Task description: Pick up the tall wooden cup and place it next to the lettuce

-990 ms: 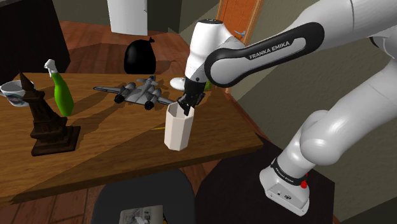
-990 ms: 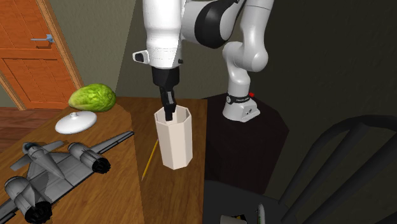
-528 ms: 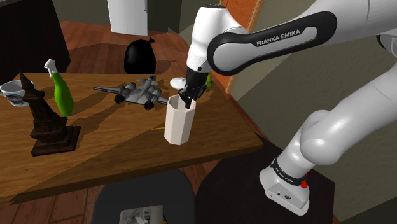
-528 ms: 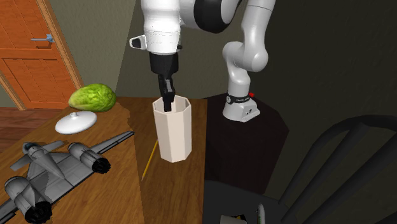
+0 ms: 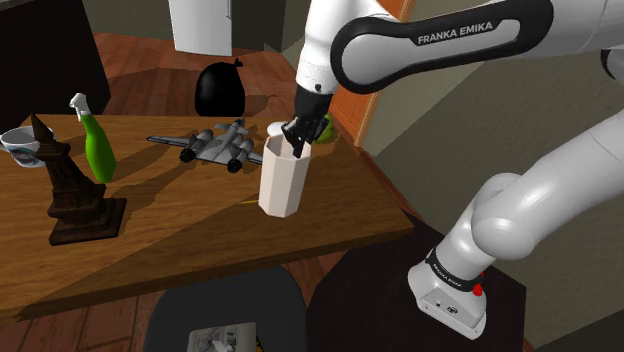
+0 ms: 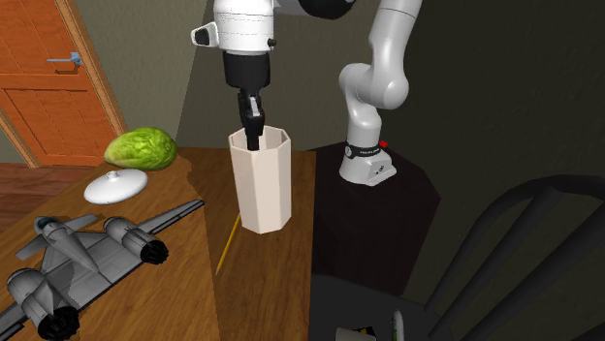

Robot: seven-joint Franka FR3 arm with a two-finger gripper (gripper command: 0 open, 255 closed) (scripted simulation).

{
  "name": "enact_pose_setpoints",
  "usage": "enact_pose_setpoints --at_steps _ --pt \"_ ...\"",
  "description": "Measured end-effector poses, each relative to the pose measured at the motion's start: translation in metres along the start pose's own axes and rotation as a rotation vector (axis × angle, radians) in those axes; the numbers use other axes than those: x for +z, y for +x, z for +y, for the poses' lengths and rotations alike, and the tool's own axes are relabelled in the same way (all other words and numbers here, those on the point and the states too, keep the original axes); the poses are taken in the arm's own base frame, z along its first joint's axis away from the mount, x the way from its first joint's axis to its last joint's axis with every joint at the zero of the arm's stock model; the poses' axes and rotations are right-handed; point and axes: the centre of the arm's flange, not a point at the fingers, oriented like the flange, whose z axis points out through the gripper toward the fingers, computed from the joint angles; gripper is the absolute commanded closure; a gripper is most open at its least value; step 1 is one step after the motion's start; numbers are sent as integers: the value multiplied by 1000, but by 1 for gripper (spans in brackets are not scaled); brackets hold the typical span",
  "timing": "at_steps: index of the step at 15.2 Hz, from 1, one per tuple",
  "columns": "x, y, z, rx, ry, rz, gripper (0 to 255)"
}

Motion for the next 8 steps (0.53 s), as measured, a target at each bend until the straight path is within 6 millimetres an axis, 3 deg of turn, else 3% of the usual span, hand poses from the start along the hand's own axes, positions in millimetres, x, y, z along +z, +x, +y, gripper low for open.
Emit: enact_pose_setpoints --at_steps 8 --pt "-43 2 0 0 0 0 255"
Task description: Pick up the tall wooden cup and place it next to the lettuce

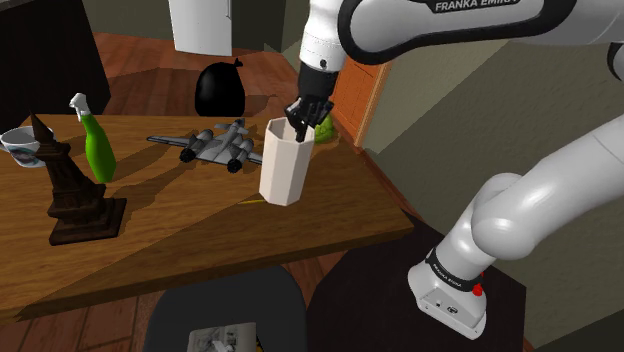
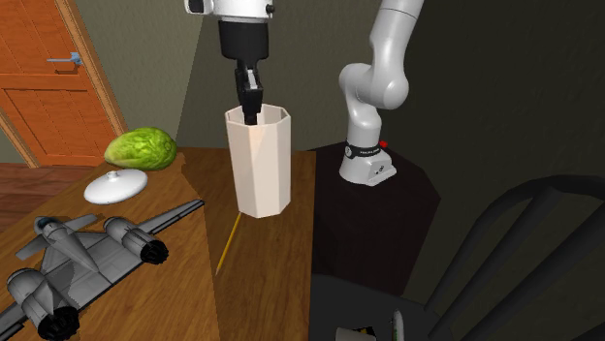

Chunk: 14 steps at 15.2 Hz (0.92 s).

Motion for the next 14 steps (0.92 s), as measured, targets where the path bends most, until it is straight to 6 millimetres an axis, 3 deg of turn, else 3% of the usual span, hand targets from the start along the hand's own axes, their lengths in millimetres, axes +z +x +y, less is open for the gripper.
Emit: enact_pose_setpoints --at_steps 14 --pt "-74 6 0 0 0 0 255"
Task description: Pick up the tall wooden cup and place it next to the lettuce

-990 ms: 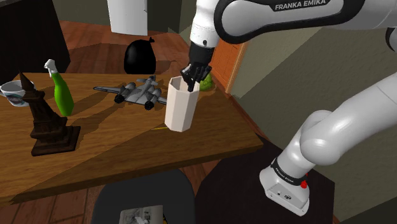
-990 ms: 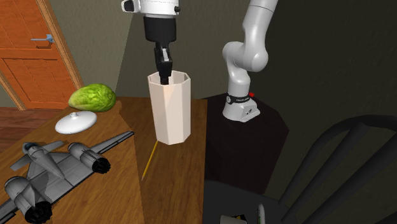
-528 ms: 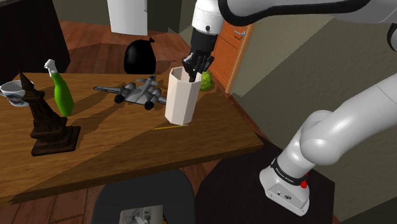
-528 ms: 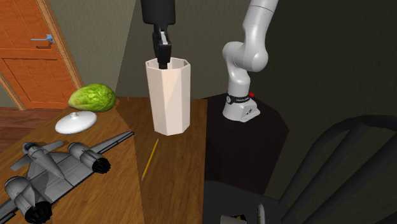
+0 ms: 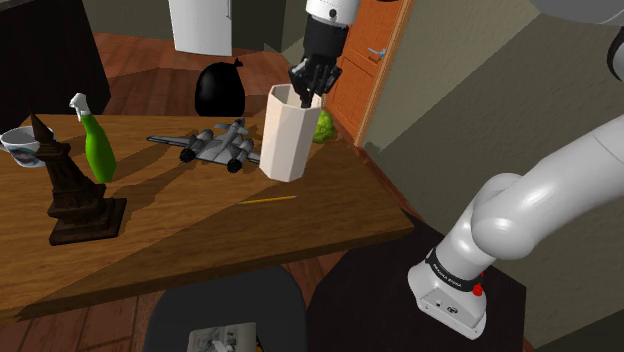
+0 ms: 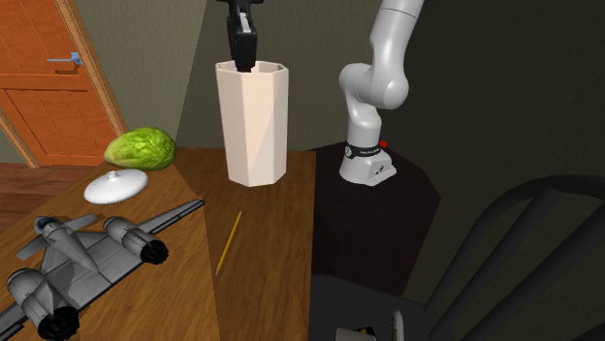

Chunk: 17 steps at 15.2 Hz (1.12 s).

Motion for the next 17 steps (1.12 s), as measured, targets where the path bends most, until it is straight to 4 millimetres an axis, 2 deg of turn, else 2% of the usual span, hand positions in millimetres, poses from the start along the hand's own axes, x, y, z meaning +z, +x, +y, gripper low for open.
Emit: enact_pose_setpoints --at_steps 10,12,17 --pt "-50 3 1 0 0 0 255" --pt "-53 11 13 0 0 0 255" --pt "-54 53 60 1 0 -1 255"
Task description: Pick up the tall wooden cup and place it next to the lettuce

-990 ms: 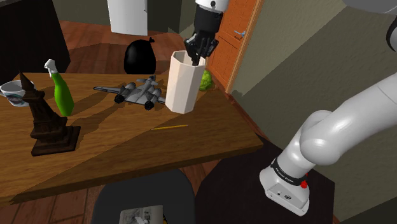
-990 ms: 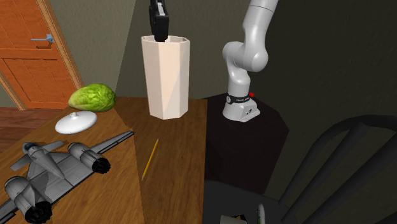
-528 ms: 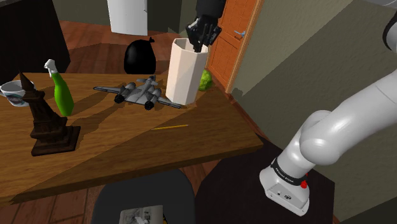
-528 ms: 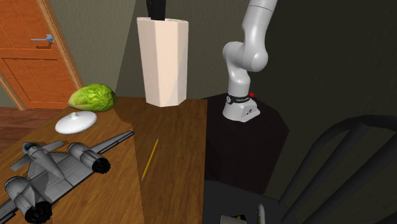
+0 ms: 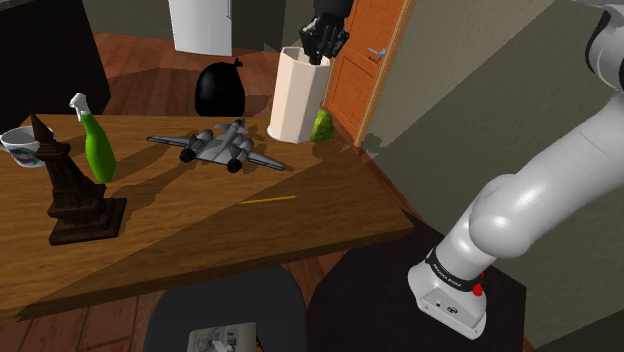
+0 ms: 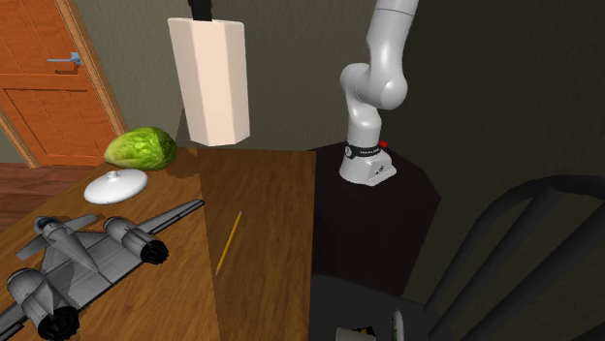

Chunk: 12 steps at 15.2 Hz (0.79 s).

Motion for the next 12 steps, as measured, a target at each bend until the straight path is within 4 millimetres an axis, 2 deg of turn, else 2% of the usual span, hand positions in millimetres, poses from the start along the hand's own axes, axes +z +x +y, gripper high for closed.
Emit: enact_pose_setpoints --at_steps 12 --pt "7 95 129 0 0 0 255"
